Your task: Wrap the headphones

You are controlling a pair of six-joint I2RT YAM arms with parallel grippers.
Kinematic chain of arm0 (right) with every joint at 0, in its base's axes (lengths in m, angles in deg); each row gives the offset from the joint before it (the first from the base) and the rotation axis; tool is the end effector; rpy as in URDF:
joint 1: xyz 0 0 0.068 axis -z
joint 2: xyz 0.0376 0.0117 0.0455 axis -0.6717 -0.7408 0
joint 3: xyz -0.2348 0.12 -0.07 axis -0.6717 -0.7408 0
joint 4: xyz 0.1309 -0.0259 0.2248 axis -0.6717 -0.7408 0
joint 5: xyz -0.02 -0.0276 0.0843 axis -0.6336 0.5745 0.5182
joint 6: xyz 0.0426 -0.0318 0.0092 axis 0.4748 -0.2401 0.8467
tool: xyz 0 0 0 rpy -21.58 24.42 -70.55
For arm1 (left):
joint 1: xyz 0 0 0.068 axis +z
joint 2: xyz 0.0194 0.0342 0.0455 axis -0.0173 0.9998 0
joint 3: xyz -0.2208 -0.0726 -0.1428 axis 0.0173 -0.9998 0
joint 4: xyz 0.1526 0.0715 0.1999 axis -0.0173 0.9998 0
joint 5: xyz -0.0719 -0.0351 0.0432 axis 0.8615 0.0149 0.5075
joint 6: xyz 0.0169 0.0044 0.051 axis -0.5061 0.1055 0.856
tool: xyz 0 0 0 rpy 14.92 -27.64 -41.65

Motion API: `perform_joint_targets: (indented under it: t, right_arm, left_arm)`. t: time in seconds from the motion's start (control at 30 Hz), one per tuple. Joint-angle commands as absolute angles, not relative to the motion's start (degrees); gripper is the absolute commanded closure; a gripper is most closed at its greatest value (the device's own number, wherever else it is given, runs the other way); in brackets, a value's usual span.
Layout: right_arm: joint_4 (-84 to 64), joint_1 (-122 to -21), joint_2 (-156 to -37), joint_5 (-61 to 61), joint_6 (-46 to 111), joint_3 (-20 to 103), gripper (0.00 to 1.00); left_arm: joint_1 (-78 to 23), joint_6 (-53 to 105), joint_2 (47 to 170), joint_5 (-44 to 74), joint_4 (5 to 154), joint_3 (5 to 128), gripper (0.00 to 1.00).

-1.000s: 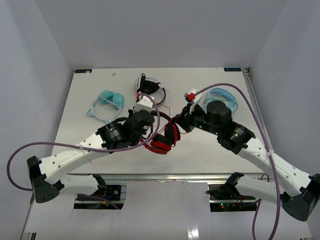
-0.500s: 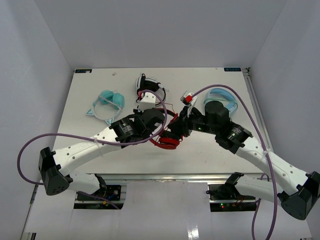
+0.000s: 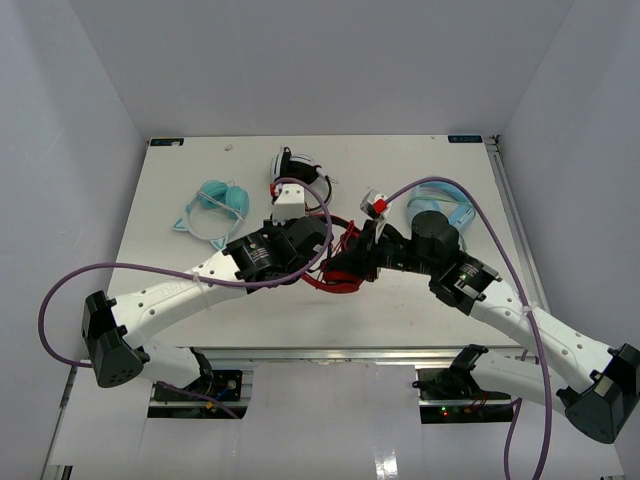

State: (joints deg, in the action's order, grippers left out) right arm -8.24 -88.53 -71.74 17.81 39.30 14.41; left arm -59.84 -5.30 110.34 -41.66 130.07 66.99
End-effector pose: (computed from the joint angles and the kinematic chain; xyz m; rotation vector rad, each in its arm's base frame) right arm 0.1476 0.1772 0.3458 -0.8531 1.6034 1.1422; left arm 0.1631 -0.2184 0.3332 -0.0127 2.1316 0.0515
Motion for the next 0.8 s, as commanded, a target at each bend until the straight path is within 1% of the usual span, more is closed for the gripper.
perform_joint_targets:
  t: [0.0,0.2,0.4,0.77]
  right_arm:
    - [-2.76,-89.82,-69.83,20.92,40.88,13.57,0.85]
    - [-0.43,-90.62,-69.86,20.54,42.32,12.38,0.86]
    - [2.46,-92.45,-70.00,19.69,44.36,11.66,0.85]
    - [6.32,-97.19,-70.83,14.94,45.93,9.05,0.85]
  left_arm:
    - [-59.79,-8.85,109.89,-44.37,128.30,69.44,1.00]
    - [-59.79,-10.82,109.27,-44.55,128.67,69.84,1.00]
    - [-59.79,-12.24,109.18,-44.37,129.03,70.74,1.00]
    - [-59.79,-15.76,110.49,-43.04,131.12,73.26,1.00]
